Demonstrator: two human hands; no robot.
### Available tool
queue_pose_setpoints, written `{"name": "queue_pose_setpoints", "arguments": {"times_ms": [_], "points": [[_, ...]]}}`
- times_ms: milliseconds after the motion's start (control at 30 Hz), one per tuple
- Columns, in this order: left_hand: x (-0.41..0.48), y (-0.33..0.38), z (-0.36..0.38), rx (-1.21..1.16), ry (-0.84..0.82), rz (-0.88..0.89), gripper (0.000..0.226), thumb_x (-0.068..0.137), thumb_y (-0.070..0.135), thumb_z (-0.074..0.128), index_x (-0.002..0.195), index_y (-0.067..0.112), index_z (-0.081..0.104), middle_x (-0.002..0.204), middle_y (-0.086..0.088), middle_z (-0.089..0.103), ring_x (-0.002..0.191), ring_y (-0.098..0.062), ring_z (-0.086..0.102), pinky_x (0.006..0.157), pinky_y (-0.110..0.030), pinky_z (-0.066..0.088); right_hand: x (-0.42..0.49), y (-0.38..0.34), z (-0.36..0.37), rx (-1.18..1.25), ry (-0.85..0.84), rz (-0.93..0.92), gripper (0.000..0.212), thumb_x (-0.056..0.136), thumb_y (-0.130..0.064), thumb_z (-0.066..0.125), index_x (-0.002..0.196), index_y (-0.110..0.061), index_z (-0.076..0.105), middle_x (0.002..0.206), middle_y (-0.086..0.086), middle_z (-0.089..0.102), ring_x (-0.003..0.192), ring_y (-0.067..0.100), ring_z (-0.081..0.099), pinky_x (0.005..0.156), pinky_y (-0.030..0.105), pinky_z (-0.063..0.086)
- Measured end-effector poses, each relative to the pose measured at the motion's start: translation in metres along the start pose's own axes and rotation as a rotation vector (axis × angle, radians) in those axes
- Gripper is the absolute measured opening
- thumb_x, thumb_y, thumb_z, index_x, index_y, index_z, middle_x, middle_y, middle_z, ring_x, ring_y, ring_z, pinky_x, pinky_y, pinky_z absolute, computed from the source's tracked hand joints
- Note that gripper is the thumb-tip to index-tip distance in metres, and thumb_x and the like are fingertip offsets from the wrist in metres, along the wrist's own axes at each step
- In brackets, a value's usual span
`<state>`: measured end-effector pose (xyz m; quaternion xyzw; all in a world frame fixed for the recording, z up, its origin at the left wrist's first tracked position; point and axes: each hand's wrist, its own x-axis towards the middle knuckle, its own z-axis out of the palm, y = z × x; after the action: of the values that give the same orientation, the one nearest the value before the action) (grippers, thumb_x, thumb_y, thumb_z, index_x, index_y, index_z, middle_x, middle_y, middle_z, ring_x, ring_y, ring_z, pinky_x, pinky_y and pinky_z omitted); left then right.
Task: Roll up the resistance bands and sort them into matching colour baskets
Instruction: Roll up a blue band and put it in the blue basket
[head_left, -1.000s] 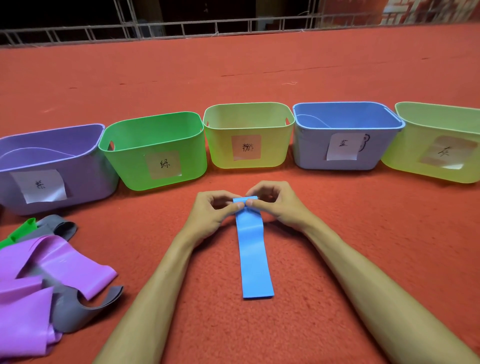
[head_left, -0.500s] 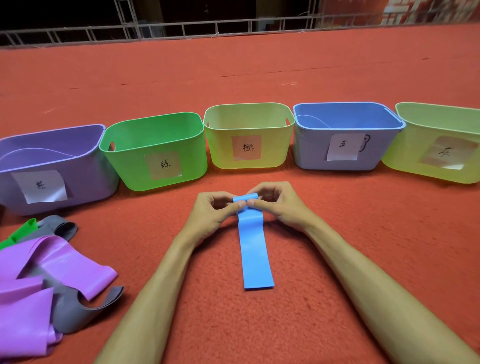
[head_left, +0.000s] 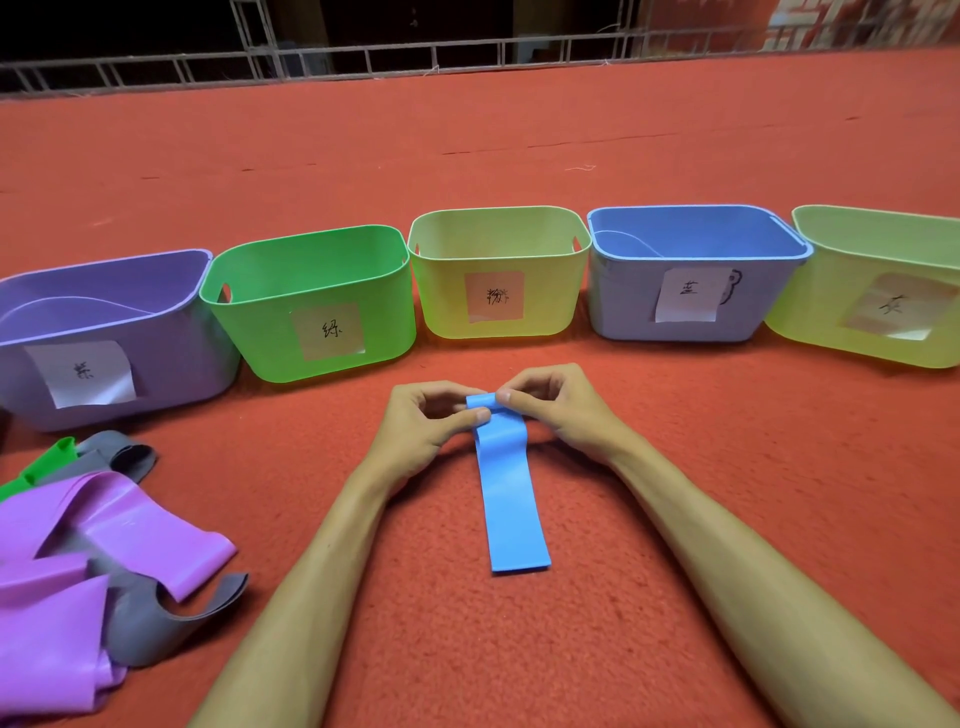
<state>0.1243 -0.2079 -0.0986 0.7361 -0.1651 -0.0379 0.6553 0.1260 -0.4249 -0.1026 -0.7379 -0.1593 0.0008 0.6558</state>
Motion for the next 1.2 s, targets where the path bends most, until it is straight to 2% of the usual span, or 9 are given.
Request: {"name": "queue_pose_setpoints", "arguments": {"times_ms": [133, 200, 267, 467, 600, 800, 933, 1000, 1200], "points": [[0.0011, 0.0001, 0.002, -0.008, -0.011, -0.021, 0.017, 0.089, 0.007, 0.079, 0.105, 0.006, 0.079, 0.095, -0.011, 0.08, 0.09, -0.016, 0.074, 0.087, -0.032, 0.06, -0.0012, -0.0008, -0.0007, 0.004, 0.008, -0.034, 0.01, 0.094, -0.003, 0.072, 0.098, 0.006, 0.075, 0.092, 0.014, 0.077, 0.083, 0.013, 0.069, 0.078, 0.023, 0.054], [0.0013, 0.0005, 0.0044, -0.034, -0.008, -0.03, 0.01, 0.093, 0.009, 0.074, 0.101, 0.003, 0.079, 0.09, -0.006, 0.08, 0.084, -0.009, 0.074, 0.076, -0.022, 0.056, -0.0021, -0.0015, -0.0004, 0.003, 0.004, -0.057, 0.011, 0.094, -0.003, 0.072, 0.098, 0.006, 0.075, 0.095, 0.018, 0.077, 0.084, 0.015, 0.07, 0.08, 0.025, 0.055], [0.0017, 0.0001, 0.0054, -0.022, -0.002, -0.026, 0.011, 0.096, 0.008, 0.071, 0.098, 0.002, 0.078, 0.088, -0.002, 0.08, 0.08, -0.006, 0.073, 0.074, -0.018, 0.055, -0.0021, -0.0013, -0.0003, -0.003, -0.001, -0.073, 0.011, 0.094, -0.004, 0.073, 0.1, 0.005, 0.075, 0.097, 0.018, 0.078, 0.086, 0.016, 0.07, 0.081, 0.027, 0.055], [0.0018, -0.0016, 0.0013, -0.006, -0.014, -0.003, 0.013, 0.094, 0.005, 0.071, 0.102, -0.005, 0.076, 0.096, -0.013, 0.08, 0.087, -0.013, 0.075, 0.078, -0.021, 0.056, -0.0015, -0.0008, 0.0001, -0.011, -0.021, -0.056, 0.011, 0.093, -0.001, 0.073, 0.101, 0.007, 0.073, 0.094, 0.016, 0.076, 0.085, 0.014, 0.069, 0.079, 0.024, 0.053], [0.0006, -0.0005, 0.0016, -0.006, -0.013, 0.016, 0.013, 0.092, 0.0, 0.072, 0.104, -0.003, 0.076, 0.096, -0.006, 0.08, 0.089, -0.011, 0.075, 0.079, -0.02, 0.056, 0.0002, 0.0002, 0.0036, -0.027, -0.014, -0.003, 0.013, 0.095, -0.007, 0.072, 0.097, 0.006, 0.075, 0.091, 0.01, 0.077, 0.083, 0.012, 0.068, 0.079, 0.024, 0.053], [0.0018, -0.0026, -0.0005, 0.008, -0.01, 0.026, 0.016, 0.089, 0.001, 0.077, 0.105, 0.003, 0.078, 0.1, -0.01, 0.08, 0.093, -0.018, 0.073, 0.09, -0.034, 0.059, -0.0016, -0.0008, 0.0037, -0.04, -0.027, -0.008, 0.013, 0.097, -0.006, 0.07, 0.096, 0.006, 0.075, 0.09, 0.008, 0.077, 0.082, 0.01, 0.068, 0.078, 0.022, 0.053], [0.0029, -0.001, 0.0027, -0.007, -0.013, -0.01, 0.009, 0.095, 0.01, 0.072, 0.099, 0.006, 0.079, 0.089, 0.0, 0.079, 0.079, -0.006, 0.068, 0.076, -0.018, 0.053, -0.0022, -0.0016, 0.0026, -0.032, -0.029, -0.053, 0.013, 0.096, -0.007, 0.072, 0.1, 0.005, 0.075, 0.098, 0.02, 0.077, 0.088, 0.017, 0.069, 0.083, 0.031, 0.055], [0.0046, -0.0024, 0.0042, 0.013, 0.002, -0.014, 0.017, 0.099, 0.017, 0.067, 0.092, 0.008, 0.08, 0.081, 0.003, 0.075, 0.071, -0.004, 0.06, 0.071, -0.016, 0.049, -0.0026, -0.0013, 0.0025, -0.03, -0.025, -0.072, 0.013, 0.095, -0.007, 0.073, 0.102, 0.004, 0.075, 0.099, 0.021, 0.077, 0.088, 0.018, 0.069, 0.083, 0.033, 0.054], [0.0046, -0.0053, 0.0022, 0.014, -0.013, -0.016, 0.015, 0.098, 0.004, 0.066, 0.103, -0.008, 0.075, 0.087, -0.003, 0.079, 0.079, -0.005, 0.07, 0.075, -0.019, 0.054, -0.0019, 0.0009, 0.0015, -0.055, -0.026, -0.078, 0.013, 0.091, -0.004, 0.077, 0.102, 0.001, 0.076, 0.093, 0.015, 0.077, 0.081, 0.014, 0.065, 0.076, 0.024, 0.051]]}}
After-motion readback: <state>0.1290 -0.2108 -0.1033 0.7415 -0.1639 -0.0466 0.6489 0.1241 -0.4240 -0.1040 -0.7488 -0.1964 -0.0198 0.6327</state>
